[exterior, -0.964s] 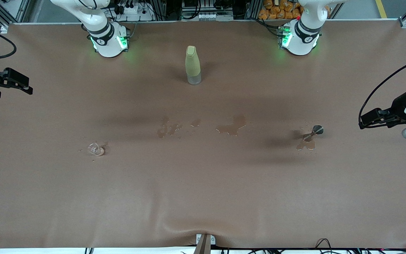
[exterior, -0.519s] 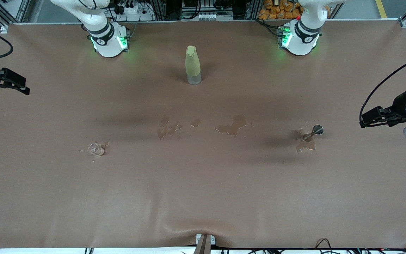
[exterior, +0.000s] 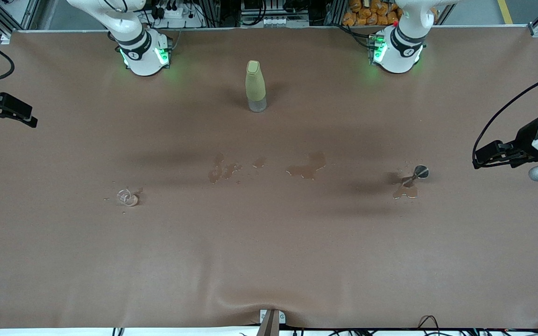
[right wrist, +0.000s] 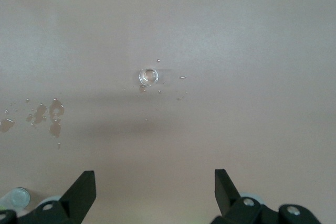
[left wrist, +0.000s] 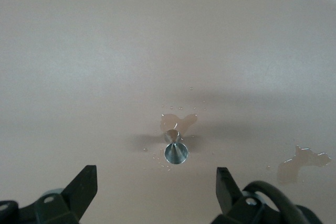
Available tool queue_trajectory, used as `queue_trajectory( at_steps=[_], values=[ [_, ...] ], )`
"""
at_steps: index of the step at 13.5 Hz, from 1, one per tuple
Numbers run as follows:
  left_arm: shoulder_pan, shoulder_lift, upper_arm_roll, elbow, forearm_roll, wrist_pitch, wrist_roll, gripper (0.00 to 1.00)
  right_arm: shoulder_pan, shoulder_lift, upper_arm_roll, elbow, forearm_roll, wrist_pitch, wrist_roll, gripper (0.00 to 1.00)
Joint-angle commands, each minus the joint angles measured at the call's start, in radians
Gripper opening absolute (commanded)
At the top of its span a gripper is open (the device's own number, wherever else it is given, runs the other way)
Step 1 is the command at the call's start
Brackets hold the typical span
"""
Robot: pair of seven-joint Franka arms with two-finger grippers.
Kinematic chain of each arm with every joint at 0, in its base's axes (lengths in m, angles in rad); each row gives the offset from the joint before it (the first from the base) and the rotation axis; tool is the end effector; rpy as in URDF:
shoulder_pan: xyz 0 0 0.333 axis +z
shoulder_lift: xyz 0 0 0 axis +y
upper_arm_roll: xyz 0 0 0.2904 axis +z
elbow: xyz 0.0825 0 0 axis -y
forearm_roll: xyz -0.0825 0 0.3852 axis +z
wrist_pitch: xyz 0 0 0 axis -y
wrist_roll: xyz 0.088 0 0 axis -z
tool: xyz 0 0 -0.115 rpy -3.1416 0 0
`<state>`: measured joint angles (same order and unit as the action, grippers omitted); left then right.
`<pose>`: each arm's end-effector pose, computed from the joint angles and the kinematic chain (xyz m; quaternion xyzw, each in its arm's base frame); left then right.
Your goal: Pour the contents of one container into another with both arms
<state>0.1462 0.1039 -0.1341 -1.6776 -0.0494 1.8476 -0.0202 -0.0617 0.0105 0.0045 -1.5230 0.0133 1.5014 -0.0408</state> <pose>0.6014 0.0058 0.5052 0.9987 0.0227 0.0333 0.0310 0.5509 -0.0299 0.6016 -0.9998 0.0078 0.0157 0.0074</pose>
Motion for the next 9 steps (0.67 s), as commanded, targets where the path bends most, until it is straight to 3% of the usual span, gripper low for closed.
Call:
queue_trajectory(
  at_steps=[1, 9],
  values=[
    [-0.002, -0.009, -0.001, -0.001, 0.017, -0.013, 0.013, 1.00, -0.004, 0.011, 0.006, 0.026, -0.009, -0.007, 0.024, 1.00],
    [-0.002, -0.007, -0.002, 0.001, 0.019, -0.013, 0.016, 1.00, -0.015, 0.011, 0.006, 0.033, -0.004, -0.007, 0.024, 1.00]
  ],
)
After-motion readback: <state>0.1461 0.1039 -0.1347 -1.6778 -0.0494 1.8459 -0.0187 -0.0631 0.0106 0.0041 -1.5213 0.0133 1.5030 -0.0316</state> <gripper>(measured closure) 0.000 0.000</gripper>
